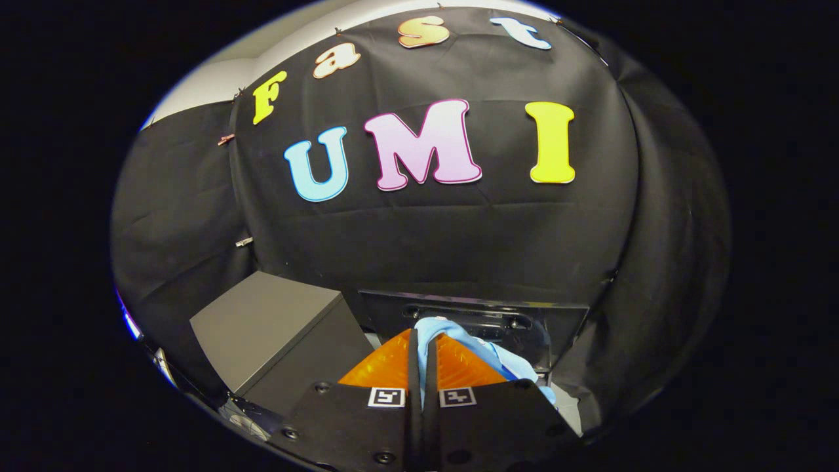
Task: Put the clothes into the washing machine and then close the washing machine lid.
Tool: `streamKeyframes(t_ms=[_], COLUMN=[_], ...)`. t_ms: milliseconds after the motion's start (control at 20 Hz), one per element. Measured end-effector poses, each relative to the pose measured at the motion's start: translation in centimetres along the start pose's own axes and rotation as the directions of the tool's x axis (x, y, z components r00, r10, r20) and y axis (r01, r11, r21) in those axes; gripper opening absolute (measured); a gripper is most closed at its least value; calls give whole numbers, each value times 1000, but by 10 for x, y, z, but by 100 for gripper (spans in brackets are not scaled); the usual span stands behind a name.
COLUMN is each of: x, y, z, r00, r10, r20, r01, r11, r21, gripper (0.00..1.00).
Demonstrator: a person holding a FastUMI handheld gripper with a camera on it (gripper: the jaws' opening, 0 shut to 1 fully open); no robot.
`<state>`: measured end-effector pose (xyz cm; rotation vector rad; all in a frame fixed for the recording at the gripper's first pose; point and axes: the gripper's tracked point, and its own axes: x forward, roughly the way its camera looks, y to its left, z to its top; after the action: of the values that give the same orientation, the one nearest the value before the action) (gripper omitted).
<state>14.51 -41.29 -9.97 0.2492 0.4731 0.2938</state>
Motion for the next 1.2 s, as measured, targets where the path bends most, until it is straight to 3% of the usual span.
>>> streamKeyframes(t_ms=[300, 600, 1200], x=[17, 37, 81], y=[-13, -9, -22], z=[-27, -76, -165], r00=[998, 989, 949], r10=[-19, -18, -62], r20=[-66, -146, -308], r01=[20, 11, 39], r11=[1000, 999, 996], r21=[24, -46, -79], gripper=[5, 5, 5])
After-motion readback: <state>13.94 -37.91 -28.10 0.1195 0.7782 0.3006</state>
